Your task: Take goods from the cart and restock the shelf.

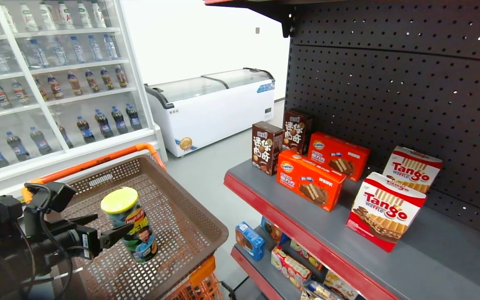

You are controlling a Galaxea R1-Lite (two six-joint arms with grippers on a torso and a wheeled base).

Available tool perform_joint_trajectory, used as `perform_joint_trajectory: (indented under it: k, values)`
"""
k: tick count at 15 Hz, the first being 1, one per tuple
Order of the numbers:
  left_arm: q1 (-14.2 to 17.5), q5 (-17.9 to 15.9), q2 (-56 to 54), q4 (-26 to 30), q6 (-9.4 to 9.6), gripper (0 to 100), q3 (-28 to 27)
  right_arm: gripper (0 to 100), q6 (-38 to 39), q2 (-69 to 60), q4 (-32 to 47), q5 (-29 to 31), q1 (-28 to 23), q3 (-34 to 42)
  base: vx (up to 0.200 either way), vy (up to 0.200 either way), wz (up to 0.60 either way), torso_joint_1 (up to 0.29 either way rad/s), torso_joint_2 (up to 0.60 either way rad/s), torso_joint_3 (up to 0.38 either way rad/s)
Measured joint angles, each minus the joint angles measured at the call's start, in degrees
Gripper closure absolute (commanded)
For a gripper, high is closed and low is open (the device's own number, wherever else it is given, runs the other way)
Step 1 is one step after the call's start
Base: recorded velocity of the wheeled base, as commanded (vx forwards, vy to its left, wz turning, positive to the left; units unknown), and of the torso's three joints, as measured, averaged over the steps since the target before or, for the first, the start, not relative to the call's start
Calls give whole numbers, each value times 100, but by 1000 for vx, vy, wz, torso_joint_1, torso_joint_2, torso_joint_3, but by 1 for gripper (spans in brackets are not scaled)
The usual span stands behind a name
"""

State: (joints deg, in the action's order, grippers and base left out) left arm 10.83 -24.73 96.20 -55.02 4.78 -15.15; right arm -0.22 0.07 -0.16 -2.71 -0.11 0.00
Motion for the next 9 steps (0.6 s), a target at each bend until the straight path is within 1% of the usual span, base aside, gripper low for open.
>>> perform_joint_trajectory:
  k: [1,3,5,6,7,8,9]
  values:
    - [-9,-22,176,-137,1,0,79,0,0,0,0,0,0,0,0,0,0,0,0,0]
    - [-55,-187,527,-519,-5,0,185,0,1,0,0,0,0,0,0,0,0,0,0,0]
    - [-74,-252,877,-1012,55,0,232,0,4,0,0,-5,-5,0,0,0,0,0,0,0]
    - [-79,-255,1036,-1213,112,0,247,0,1,0,0,-5,-5,0,0,0,0,0,0,0]
    - [-79,-255,1209,-1418,213,0,251,0,0,0,0,-5,-2,0,0,0,0,0,0,0]
    - [-79,-250,1348,-1475,324,0,254,0,0,0,0,-7,0,0,0,0,0,0,0,0]
    - [-74,-246,1482,-1486,482,0,249,0,1,0,0,-5,0,0,0,0,0,0,0,0]
